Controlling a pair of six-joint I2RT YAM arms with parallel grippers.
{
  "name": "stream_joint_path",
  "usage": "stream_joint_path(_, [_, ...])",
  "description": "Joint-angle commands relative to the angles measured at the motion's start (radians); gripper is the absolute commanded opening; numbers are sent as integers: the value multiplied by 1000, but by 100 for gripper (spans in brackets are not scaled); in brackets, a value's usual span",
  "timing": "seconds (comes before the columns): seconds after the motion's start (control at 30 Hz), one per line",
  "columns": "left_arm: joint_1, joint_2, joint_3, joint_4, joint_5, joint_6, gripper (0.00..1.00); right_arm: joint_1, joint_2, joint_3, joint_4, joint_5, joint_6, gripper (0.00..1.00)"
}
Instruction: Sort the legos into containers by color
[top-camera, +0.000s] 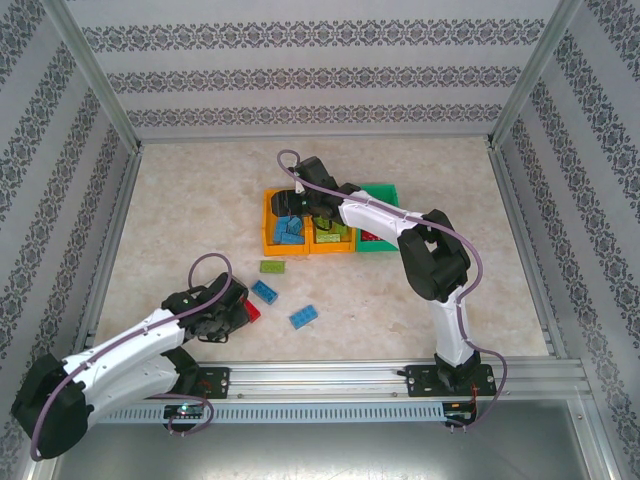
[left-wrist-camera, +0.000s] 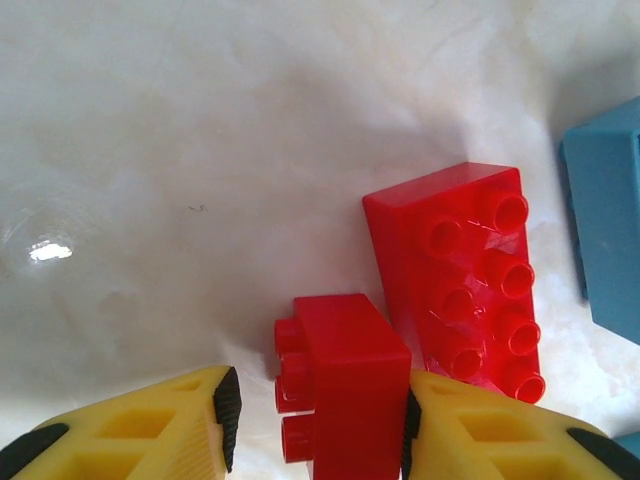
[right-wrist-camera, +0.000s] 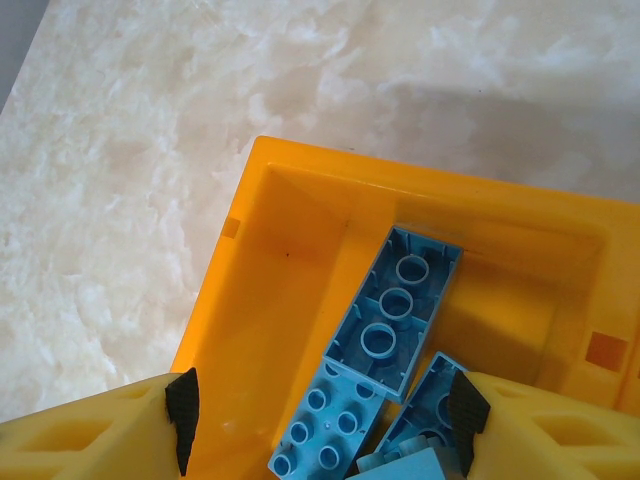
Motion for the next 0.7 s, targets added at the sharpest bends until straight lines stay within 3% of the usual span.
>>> stream_joint_path(0.0, [-13,-22,-8,-30,-34,-10,46,-13,-18,-17,-7,-14,14,70])
stream_joint_path(0.5, [-13,-7,-35,-2,-38,5,37,-13,-25,-10,-7,-21,21,70])
stream_joint_path(0.67, [-12,-3,-35,25,-54,13,27,-13,-35,-11,-4,-20,26,69])
